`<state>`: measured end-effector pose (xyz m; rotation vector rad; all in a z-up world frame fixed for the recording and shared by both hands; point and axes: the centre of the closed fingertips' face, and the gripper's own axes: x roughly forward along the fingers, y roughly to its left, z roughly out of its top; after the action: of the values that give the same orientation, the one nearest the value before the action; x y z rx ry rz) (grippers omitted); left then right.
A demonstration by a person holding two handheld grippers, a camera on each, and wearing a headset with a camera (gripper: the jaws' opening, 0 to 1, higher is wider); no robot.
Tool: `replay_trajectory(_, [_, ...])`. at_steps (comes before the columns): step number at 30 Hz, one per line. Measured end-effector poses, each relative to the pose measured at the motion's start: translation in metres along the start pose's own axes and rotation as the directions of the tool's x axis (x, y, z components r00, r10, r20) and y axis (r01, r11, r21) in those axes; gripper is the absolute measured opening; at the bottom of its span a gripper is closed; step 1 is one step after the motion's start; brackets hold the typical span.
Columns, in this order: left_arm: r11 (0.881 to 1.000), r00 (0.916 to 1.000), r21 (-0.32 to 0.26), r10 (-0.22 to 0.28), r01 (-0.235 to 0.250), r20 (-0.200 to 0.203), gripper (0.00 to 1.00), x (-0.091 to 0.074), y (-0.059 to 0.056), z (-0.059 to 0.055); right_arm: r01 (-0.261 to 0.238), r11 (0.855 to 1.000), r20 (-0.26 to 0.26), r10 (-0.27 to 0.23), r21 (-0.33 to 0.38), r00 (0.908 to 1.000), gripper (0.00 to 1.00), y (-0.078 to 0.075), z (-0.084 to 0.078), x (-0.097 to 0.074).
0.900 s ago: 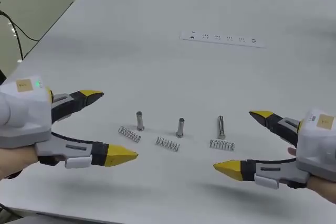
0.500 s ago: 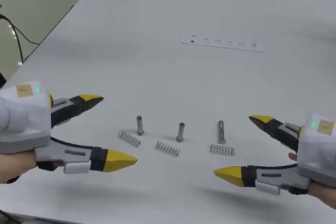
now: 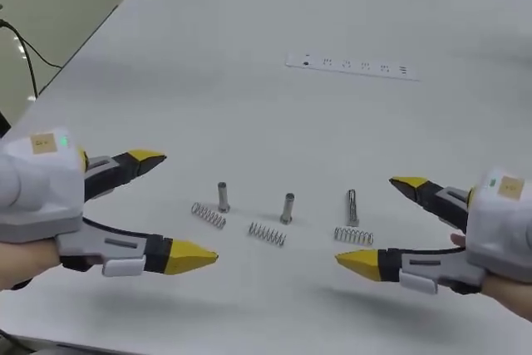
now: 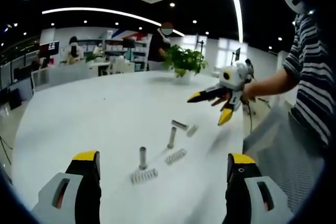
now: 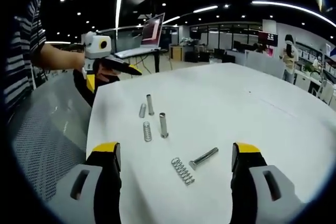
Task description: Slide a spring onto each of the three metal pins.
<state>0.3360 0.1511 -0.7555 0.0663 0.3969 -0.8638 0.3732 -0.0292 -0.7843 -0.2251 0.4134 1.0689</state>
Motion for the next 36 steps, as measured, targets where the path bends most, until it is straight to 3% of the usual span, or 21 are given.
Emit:
replay_trajectory(9, [1.000,1.0000,-0.004,0.008,-0.008,-0.001,0.98,-0.002,0.004,-0.001,0.017,0.999,-0.018,-0.016,0.048,0.9997,0.75,-0.014,0.006,0.008])
replay_trajectory(18, [1.000,0.9999,-0.008,0.010,-0.010,0.004,0.98,-0.002,0.003,0.000,0.037,0.989,-0.115,-0.021,0.140,0.9931,0.62,-0.023,-0.002,0.021])
replay_trajectory(23, [1.000,0.9999,-0.010,0.010,-0.010,0.003,0.98,-0.002,0.003,-0.001,0.062,0.973,-0.123,-0.035,0.222,0.9918,0.56,-0.033,-0.002,0.027])
replay_trajectory(26, [1.000,0.9999,-0.012,0.013,-0.013,-0.001,0.98,-0.003,0.004,-0.003,0.082,0.965,-0.160,-0.042,0.249,0.9862,0.49,-0.038,-0.008,0.030])
replay_trajectory(31, [1.000,0.9999,-0.014,0.016,-0.016,-0.001,0.98,-0.003,0.005,-0.004,0.113,0.937,-0.190,-0.051,0.331,0.9804,0.43,-0.044,-0.013,0.036])
replay_trajectory(36, [1.000,0.9999,-0.016,0.015,-0.015,-0.001,0.98,-0.003,0.004,-0.005,0.154,0.916,-0.250,-0.061,0.371,0.9662,0.35,-0.050,-0.023,0.043])
